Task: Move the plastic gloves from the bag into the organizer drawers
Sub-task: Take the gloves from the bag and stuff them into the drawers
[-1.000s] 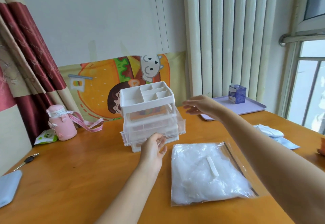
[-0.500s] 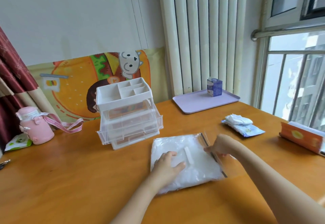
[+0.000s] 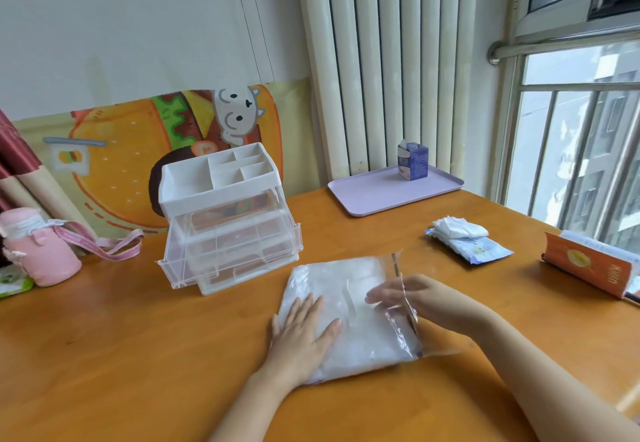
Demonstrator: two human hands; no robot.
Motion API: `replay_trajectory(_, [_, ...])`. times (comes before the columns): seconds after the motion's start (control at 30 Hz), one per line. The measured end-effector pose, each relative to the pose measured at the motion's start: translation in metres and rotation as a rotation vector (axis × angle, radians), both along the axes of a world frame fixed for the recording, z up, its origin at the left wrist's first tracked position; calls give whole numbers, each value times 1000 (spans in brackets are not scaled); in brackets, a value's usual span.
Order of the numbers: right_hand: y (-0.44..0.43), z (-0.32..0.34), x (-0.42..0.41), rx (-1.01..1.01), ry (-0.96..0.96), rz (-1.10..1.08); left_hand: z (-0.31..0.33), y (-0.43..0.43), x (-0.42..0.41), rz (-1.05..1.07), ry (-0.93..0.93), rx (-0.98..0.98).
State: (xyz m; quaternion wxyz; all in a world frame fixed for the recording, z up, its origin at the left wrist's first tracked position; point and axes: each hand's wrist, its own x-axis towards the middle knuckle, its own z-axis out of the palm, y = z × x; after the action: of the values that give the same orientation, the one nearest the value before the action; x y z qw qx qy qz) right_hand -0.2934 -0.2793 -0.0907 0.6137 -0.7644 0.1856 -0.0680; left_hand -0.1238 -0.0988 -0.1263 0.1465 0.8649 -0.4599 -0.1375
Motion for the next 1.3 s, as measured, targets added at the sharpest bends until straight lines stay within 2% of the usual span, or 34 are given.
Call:
replay_trajectory(0.1, [-1,2,-4,142,13,-15,-1,1,0,-2,3,-12])
replay_trajectory(0.13, [-2,2,-6,100,21,2,-1,1,0,-3,4,-12])
replay_trajectory(0.37, [13,-4,4,-634,217,-63,2,3,-1,-13,32,-30])
replay_trajectory(0.43, [15,1,3,-694,240,-113,2,4,-1,-9,41,-38])
replay_trajectory(0.5, [9,-2,4,-622,179,-132,2,5,-1,-6,50,-42])
replay_trajectory(0.73, [-5,0,-7,-169,-72,-276,4,8,0,-17,141,-130])
replay_trajectory(0.8, [-10,1,-11,-103,-146,-325,3,9,0,-19,109,-108])
replay_trajectory(1.0, [-24,11,-23,131,-524,-535,1,5,-1,-1,-8,-1])
replay_trajectory(1.07, [-23,14,-25,120,-515,-522,1,4,0,5,-17,4])
replay_trajectory(1.2, [-22,11,-19,-38,-225,-543,5,3,-1,15,29,9])
replay_trajectory(1.3, [-25,11,-21,-69,-121,-585,17,-2,-2,50,73,-29])
